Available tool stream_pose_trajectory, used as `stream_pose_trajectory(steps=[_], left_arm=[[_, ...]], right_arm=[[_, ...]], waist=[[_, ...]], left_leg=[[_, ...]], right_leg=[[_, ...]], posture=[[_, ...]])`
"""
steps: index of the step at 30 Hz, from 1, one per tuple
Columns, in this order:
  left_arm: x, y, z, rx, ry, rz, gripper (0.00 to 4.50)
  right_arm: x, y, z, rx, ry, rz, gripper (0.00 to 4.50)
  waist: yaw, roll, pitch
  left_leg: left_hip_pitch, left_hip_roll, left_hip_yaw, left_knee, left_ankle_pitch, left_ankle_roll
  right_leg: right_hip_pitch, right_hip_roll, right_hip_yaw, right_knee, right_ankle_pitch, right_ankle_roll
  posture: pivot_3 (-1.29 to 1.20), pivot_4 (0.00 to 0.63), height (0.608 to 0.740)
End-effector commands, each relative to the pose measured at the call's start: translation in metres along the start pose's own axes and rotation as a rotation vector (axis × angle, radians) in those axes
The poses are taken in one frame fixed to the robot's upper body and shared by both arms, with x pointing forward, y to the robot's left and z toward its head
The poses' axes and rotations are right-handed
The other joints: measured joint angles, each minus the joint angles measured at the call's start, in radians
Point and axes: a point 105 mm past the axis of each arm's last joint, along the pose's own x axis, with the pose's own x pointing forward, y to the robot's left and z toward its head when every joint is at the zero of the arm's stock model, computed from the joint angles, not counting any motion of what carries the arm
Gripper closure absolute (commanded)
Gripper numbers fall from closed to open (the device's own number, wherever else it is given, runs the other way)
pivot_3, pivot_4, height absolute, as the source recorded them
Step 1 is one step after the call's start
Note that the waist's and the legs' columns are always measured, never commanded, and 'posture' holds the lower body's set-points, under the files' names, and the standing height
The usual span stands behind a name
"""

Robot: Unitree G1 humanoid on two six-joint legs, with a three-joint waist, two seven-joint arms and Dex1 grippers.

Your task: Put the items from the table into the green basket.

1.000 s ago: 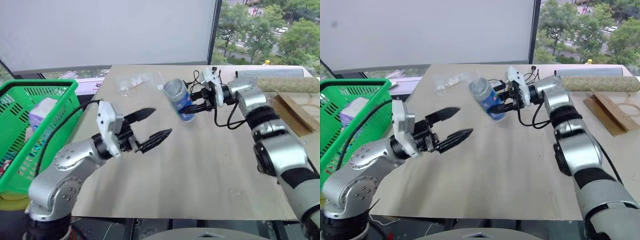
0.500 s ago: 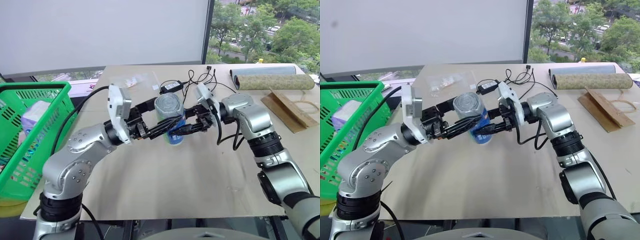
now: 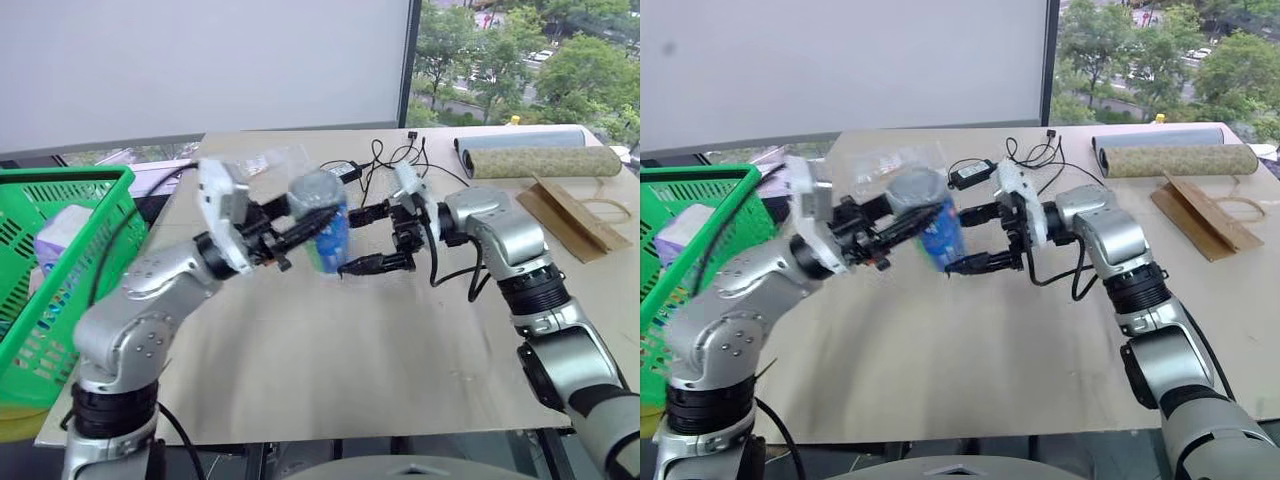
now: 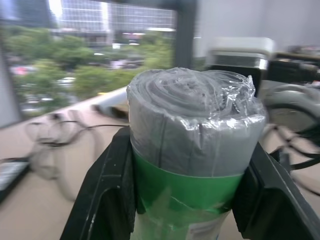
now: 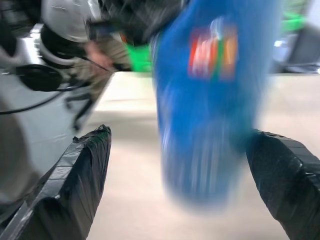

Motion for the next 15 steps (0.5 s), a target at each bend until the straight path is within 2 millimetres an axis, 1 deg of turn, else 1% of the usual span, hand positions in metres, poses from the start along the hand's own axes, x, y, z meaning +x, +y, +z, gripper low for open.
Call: stream_pose_trajectory(steps=[1,3,5,7,9,10,11,12,13,15], left_arm=[[-0.059,0.073,0.043,0.226,-0.009,0.434,2.73],[-0.095,0.104,0.053,0.315,0.060,0.626,2.73],[-0.138,0.134,0.058,0.371,0.135,0.823,2.73],[-0.177,0.159,0.057,0.450,0.245,1.000,2.73],[-0.208,0.178,0.052,0.510,0.344,1.127,2.73],[-0.219,0.185,0.051,0.528,0.366,1.167,2.73],[-0.229,0.193,0.050,0.518,0.351,1.212,2.73],[-0.235,0.200,0.047,0.510,0.344,1.236,2.73],[-0.236,0.205,0.039,0.513,0.359,1.232,2.73],[-0.231,0.211,0.025,0.512,0.396,1.188,2.73]], right_arm=[[-0.021,-0.001,0.018,-0.070,-0.119,-0.102,0.00],[-0.026,0.008,0.028,-0.105,-0.183,-0.115,0.00],[-0.027,0.020,0.036,-0.131,-0.214,-0.105,0.00],[-0.027,0.028,0.045,-0.137,-0.245,-0.105,0.00],[-0.026,0.033,0.054,-0.133,-0.279,-0.107,0.00],[-0.025,0.035,0.056,-0.132,-0.286,-0.109,0.00],[-0.024,0.036,0.057,-0.132,-0.288,-0.109,0.00],[-0.023,0.037,0.058,-0.134,-0.286,-0.112,0.00],[-0.023,0.037,0.058,-0.138,-0.285,-0.117,0.00],[-0.022,0.037,0.059,-0.138,-0.289,-0.125,0.00]], waist=[[-0.002,0.000,0.000],[0.001,0.000,0.001],[0.004,0.000,0.001],[0.006,0.000,0.001],[0.010,-0.001,0.000],[0.012,-0.003,-0.001],[0.014,-0.002,-0.001],[0.017,-0.001,0.000],[0.020,-0.003,-0.001],[0.028,-0.005,-0.002]], left_leg=[[0.000,0.000,0.000,0.000,0.000,0.000],[0.000,0.001,0.001,-0.002,0.000,0.000],[0.000,0.000,0.001,-0.003,0.000,0.000],[0.000,0.000,0.000,-0.004,0.000,0.000],[0.000,0.000,0.000,-0.005,0.000,0.000],[0.000,0.000,0.000,-0.005,0.000,0.000],[0.001,0.000,0.000,-0.005,0.000,0.000],[0.002,0.000,0.000,-0.005,-0.001,0.002],[0.002,-0.001,0.001,-0.006,-0.003,0.004],[0.002,-0.001,0.000,-0.006,-0.003,0.004]], right_leg=[[0.000,0.001,0.000,0.000,0.000,0.000],[-0.002,0.001,0.001,0.000,0.000,0.000],[-0.002,0.000,0.001,-0.001,0.000,0.000],[-0.002,0.000,0.001,-0.002,0.000,0.000],[-0.002,0.000,0.000,-0.002,0.000,0.000],[-0.001,-0.001,0.000,-0.002,0.000,0.000],[-0.001,-0.001,0.000,-0.001,0.000,0.000],[-0.001,-0.001,0.000,-0.001,0.000,0.000],[-0.001,-0.002,0.000,0.000,0.000,0.000],[0.000,-0.003,-0.001,0.000,0.000,0.000]], posture=[[0.13,0.000,0.740],[0.13,0.000,0.740],[0.13,0.000,0.740],[0.12,0.000,0.740],[0.11,0.000,0.740],[0.11,0.000,0.740],[0.10,0.000,0.740],[0.10,0.000,0.740],[0.09,0.000,0.740],[0.08,0.000,0.740]])
